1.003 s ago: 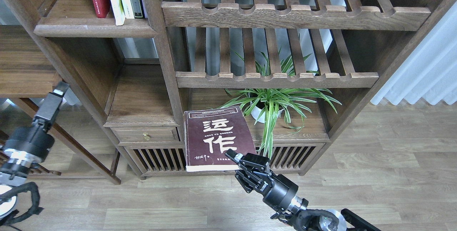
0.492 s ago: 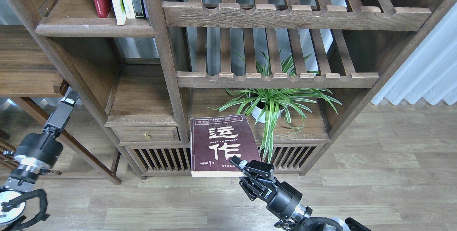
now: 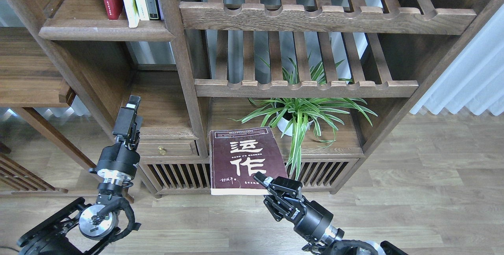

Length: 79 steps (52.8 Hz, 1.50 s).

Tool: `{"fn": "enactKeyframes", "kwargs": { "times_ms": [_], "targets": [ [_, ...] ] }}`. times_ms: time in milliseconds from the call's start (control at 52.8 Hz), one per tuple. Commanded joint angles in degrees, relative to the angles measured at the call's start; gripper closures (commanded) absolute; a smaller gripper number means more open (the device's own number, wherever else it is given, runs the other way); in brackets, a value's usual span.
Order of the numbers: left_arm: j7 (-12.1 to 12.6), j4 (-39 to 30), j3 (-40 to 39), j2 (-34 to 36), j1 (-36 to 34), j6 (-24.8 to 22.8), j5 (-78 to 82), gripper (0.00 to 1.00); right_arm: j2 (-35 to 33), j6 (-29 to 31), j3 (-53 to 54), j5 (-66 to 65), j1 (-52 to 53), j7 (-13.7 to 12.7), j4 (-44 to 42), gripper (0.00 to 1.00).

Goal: Organize books on shelf

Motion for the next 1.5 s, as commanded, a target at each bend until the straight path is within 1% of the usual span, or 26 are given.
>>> {"fn": "enactKeyframes", "kwargs": {
  "times_ms": [0,38,57,76,95,151,170,189,208,227,246,265,284,322,398,454,511,587,625,757,909,1060,1477],
  "targets": [
    [0.0,-5.7,-1.1,-2.9,-0.2,0.0,-5.6,0.0,0.1,0.0,1.3,0.1,-0.1,0.0,0.0,0.92],
    [0.0,-12.3,-2.8,-3.5,1.7,0.0,-14.1,0.0,0.1,0.0,1.6,0.2,-0.1,0.0,0.0,0.92],
    [0.0,-13.9,-4.1,-5.0,2.9,4.8,-14.6,0.0,0.1,0.0,1.7,0.3,-0.1,0.0,0.0,0.92],
    [0.0,-14.0,-4.1,-5.2,3.0,7.9,-14.6,0.0,0.1,0.0,1.7,0.3,-0.1,0.0,0.0,0.92],
    [0.0,-14.0,-4.1,-5.0,3.1,10.0,-14.6,0.0,0.1,0.0,1.7,0.3,-0.1,0.0,0.0,0.92],
    [0.0,-15.0,-4.1,-2.5,3.5,9.1,-14.6,0.0,0.1,0.0,1.7,0.3,-0.1,0.0,0.0,0.92],
    [0.7,-15.8,-3.8,-1.5,3.9,8.4,-14.6,0.0,0.1,0.0,1.7,0.3,-0.1,0.0,0.0,0.92],
    [4.1,-16.4,-2.7,0.7,5.1,5.9,-14.6,0.0,0.1,0.0,1.7,0.5,-0.1,0.0,0.0,0.92],
    [8.6,-16.3,1.0,3.5,6.3,2.1,-14.6,0.0,0.2,0.0,1.7,1.4,0.0,0.0,0.0,0.92],
    [10.1,-16.3,2.8,5.1,6.9,0.3,-14.5,0.0,0.2,0.0,1.6,1.6,0.0,0.0,0.0,0.92],
    [12.6,-16.3,5.6,8.4,7.9,0.0,-13.9,0.0,0.2,0.0,1.6,1.7,0.1,0.0,0.0,0.92],
    [14.1,-16.3,6.8,10.1,8.0,0.0,-12.2,0.0,0.2,0.0,1.7,1.7,0.2,0.0,0.0,0.92],
    [15.1,-16.3,6.9,10.9,7.9,0.0,-10.7,0.0,0.2,0.0,1.7,1.7,0.2,0.0,0.0,0.92],
    [17.4,-16.3,7.1,11.1,7.4,0.0,-8.1,0.0,0.2,0.0,1.7,1.8,0.4,0.0,-0.3,0.92],
    [19.0,-16.3,7.5,11.3,8.3,0.0,-7.9,0.0,0.5,0.0,1.6,1.8,0.6,0.0,-0.3,0.92],
    [19.0,-16.3,7.7,11.8,9.2,0.0,-8.1,0.0,0.4,0.0,2.0,1.9,0.7,0.0,-0.1,0.92],
    [19.0,-16.3,9.9,13.0,9.1,0.0,-8.5,0.0,0.3,0.0,2.6,2.6,0.6,0.0,0.3,0.91],
    [18.9,-16.3,10.2,12.9,8.3,0.0,-16.1,0.0,0.5,0.0,1.8,3.4,0.5,0.0,2.4,0.91],
    [19.0,-16.3,10.3,12.8,8.0,0.0,-16.7,0.0,0.6,0.0,1.6,3.4,0.4,0.0,2.7,0.91],
    [19.0,-16.2,10.5,9.0,8.0,0.0,-16.7,0.0,1.0,0.0,-2.4,3.1,0.3,0.0,2.9,0.91],
    [19.0,-15.1,14.7,6.6,8.3,0.0,-16.5,0.0,2.4,0.0,-3.1,2.6,-0.5,0.0,3.0,0.91],
    [19.0,-14.4,14.8,4.9,7.9,0.0,-16.5,0.0,4.3,0.0,-3.9,1.2,-1.4,0.0,3.1,0.9],
    [18.9,-12.5,14.8,3.4,6.4,0.0,-16.6,0.0,4.3,0.0,-4.7,0.9,-2.4,0.0,3.2,0.89]
  ]
}}
